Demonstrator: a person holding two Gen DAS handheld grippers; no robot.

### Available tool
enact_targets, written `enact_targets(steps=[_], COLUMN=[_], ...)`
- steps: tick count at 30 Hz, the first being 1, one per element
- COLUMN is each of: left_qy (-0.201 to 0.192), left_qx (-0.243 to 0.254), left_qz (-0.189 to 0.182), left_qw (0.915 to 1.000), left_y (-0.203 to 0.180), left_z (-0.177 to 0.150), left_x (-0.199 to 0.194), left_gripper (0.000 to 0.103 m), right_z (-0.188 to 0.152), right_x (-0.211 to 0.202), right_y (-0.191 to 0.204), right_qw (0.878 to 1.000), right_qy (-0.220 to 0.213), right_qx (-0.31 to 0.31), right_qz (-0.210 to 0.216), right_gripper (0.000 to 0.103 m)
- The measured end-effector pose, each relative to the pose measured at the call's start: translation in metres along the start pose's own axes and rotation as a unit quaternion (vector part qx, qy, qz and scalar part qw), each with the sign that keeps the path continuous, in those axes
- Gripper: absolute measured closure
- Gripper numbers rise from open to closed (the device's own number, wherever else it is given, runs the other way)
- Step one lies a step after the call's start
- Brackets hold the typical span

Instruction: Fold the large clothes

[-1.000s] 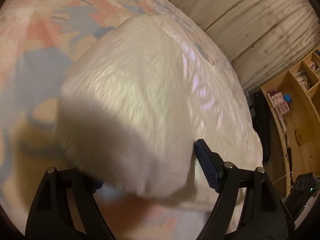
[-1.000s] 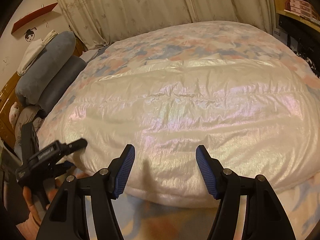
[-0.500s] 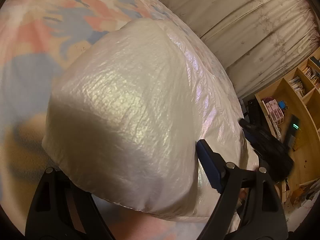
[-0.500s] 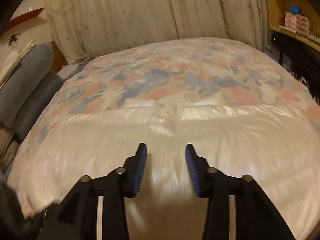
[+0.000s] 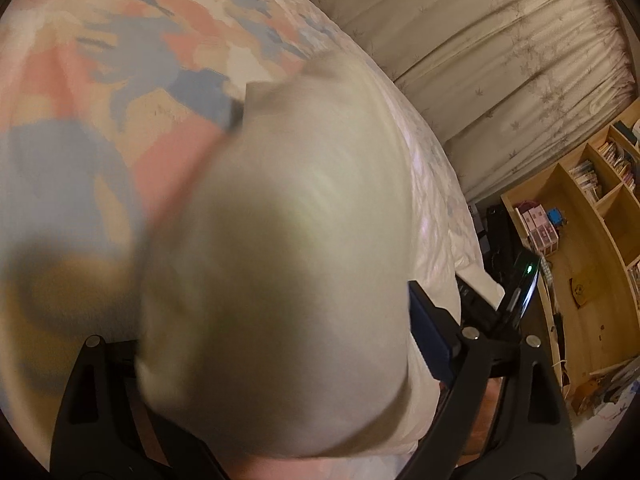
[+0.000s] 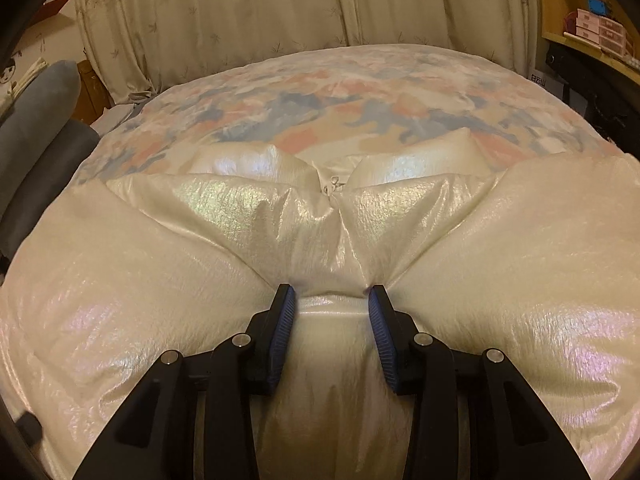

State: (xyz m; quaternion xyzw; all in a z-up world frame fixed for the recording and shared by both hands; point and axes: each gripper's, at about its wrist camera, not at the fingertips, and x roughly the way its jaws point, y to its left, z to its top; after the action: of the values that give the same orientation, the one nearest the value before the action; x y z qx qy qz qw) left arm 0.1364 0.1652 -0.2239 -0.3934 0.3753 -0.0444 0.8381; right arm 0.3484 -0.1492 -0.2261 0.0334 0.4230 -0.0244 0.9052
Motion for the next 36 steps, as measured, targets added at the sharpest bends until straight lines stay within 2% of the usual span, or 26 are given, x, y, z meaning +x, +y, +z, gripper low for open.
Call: enact_targets(steps=[4, 5, 6, 7, 9, 10, 12, 15, 17, 19, 23, 24, 28, 31, 34, 35, 36], left_qy=[-0.031, -0.052, -0.068, -0.077, -0.105, -0.116, -0.144, -0.174, -0.186, -0.186, -0.186, -0.184, -0.169, -0.171, -0.174, -0.178, -0.178], left_qx=[0.005, 0.016, 0.032, 0.051, 0.117, 0.141, 0.202, 0.258, 0.293, 0.329, 0.391, 0.399, 0.414, 0.412, 0.392, 0.374, 0.363], left_qz=[0.019, 0.032, 0.041, 0.046, 0.071, 0.08, 0.091, 0.075, 0.05, 0.024, 0.013, 0.01, 0.001, 0.013, 0.038, 0.052, 0.059], left_qw=[0.9993, 0.998, 0.9963, 0.9947, 0.985, 0.98, 0.9644, 0.9474, 0.9365, 0.9255, 0.9013, 0.8982, 0.8946, 0.8949, 0.9024, 0.9087, 0.9128], left_y=[-0.001, -0.006, -0.013, -0.021, -0.049, -0.058, -0.089, -0.125, -0.149, -0.185, -0.231, -0.241, -0.275, -0.297, -0.304, -0.296, -0.291], left_z=[0.016, 0.02, 0.023, 0.024, 0.024, 0.021, 0.01, -0.007, -0.021, -0.032, -0.059, -0.068, -0.091, -0.105, -0.1, -0.095, -0.09], left_x=[-0.001, -0.004, -0.007, -0.008, -0.013, -0.015, -0.021, -0.034, -0.04, -0.035, -0.014, -0.011, 0.004, 0.008, -0.001, 0.001, -0.005], left_gripper=[0.016, 0.022, 0.038, 0.048, 0.072, 0.077, 0.086, 0.091, 0.094, 0.094, 0.095, 0.095, 0.095, 0.095, 0.093, 0.088, 0.075], right_z=[-0.006, -0.005, -0.005, -0.005, -0.006, -0.006, -0.007, -0.008, -0.008, -0.01, -0.01, -0.01, -0.009, -0.008, -0.008, -0.008, -0.01], right_x=[0.0, 0.0, 0.0, 0.0, 0.002, 0.002, 0.003, 0.005, 0.006, 0.004, 0.004, 0.004, 0.002, 0.0, -0.001, -0.002, -0.003], right_y=[0.002, 0.003, 0.003, 0.003, 0.003, 0.002, 0.002, 0.003, 0.003, 0.001, -0.003, -0.004, -0.007, -0.008, -0.011, -0.011, -0.011], right_qw=[1.0, 1.0, 1.0, 1.0, 1.0, 1.0, 1.0, 1.0, 1.0, 1.0, 1.0, 1.0, 1.0, 1.0, 0.999, 0.999, 0.999], right_qy=[-0.001, -0.001, -0.001, -0.001, -0.001, -0.001, -0.002, -0.005, -0.007, -0.008, -0.009, -0.009, -0.008, -0.004, -0.005, -0.006, -0.007], right_qx=[-0.005, -0.005, -0.005, -0.005, -0.004, -0.005, -0.005, -0.009, -0.009, -0.007, -0.001, 0.0, 0.003, 0.005, 0.007, 0.007, 0.007], right_qz=[-0.004, -0.003, -0.003, -0.003, -0.002, -0.002, 0.0, 0.001, 0.004, 0.008, 0.017, 0.019, 0.024, 0.027, 0.034, 0.034, 0.034], right_gripper=[0.064, 0.064, 0.064, 0.064, 0.064, 0.064, 0.064, 0.064, 0.064, 0.064, 0.064, 0.064, 0.064, 0.064, 0.064, 0.064, 0.064])
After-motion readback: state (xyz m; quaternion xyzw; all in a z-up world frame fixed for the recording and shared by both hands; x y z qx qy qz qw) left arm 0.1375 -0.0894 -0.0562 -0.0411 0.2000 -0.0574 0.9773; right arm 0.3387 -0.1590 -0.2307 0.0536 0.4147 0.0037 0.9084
